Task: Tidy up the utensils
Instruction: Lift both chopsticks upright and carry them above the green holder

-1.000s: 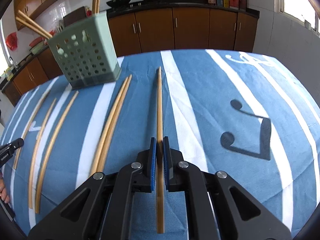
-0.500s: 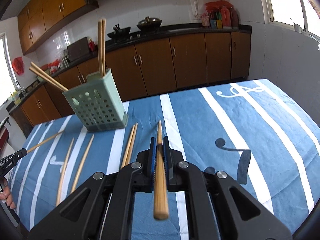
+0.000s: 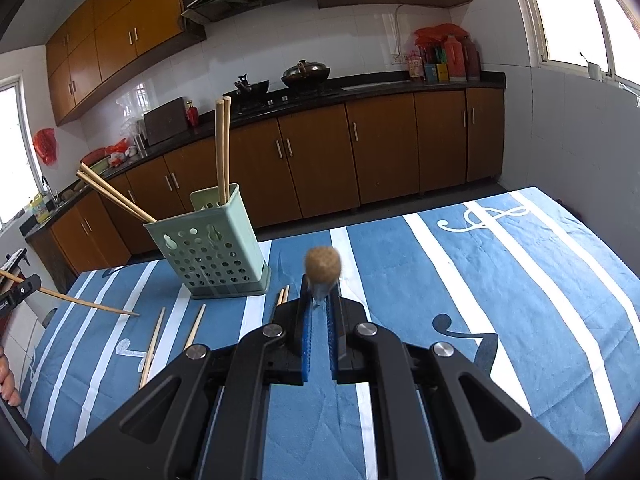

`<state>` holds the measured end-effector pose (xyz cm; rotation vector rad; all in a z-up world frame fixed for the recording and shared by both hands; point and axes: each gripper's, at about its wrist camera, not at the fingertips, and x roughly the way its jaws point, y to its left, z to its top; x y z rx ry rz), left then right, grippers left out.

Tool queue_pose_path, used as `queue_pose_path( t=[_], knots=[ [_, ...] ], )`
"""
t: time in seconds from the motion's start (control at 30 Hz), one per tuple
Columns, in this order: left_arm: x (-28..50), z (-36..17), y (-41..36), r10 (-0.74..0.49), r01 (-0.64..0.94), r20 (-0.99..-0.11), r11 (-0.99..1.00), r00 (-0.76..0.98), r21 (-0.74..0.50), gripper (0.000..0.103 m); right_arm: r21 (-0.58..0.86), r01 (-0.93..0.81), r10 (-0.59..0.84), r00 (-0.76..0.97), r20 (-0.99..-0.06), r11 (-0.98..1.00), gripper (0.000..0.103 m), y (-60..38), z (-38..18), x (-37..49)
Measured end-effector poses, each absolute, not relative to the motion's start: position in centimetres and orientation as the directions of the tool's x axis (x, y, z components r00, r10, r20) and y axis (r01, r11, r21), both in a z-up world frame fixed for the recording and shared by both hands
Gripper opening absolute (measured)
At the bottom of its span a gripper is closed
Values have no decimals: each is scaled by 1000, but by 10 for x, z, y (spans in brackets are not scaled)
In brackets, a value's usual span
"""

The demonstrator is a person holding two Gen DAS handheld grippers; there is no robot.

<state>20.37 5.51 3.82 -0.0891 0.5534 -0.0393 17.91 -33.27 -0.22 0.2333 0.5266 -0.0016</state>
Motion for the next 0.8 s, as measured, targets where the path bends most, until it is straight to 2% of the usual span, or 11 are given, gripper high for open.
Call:
queue_pose_path(
  t=[0.13, 0.27, 0.47, 0.63, 0.8],
  knots=[
    [204, 41, 55, -66, 13, -519, 995, 853, -104, 8, 216, 62, 52, 872, -486, 975, 7, -333, 2, 178],
    [202, 54, 51, -98, 45, -497, 992, 862, -117, 8, 211, 28, 68, 899, -432, 977, 7, -331, 26, 175],
    [197, 97, 29, -187, 142, -427, 980, 885, -136, 8, 264, -72, 161, 930, -331, 962, 7, -325, 80, 170],
    [195, 130, 4, -270, 227, -379, 962, 885, -154, 8, 314, -167, 260, 923, -283, 935, 7, -322, 114, 169],
    [203, 162, -20, -288, 252, -300, 956, 909, -154, 8, 284, -186, 261, 931, -254, 940, 7, -304, 134, 184]
  ],
)
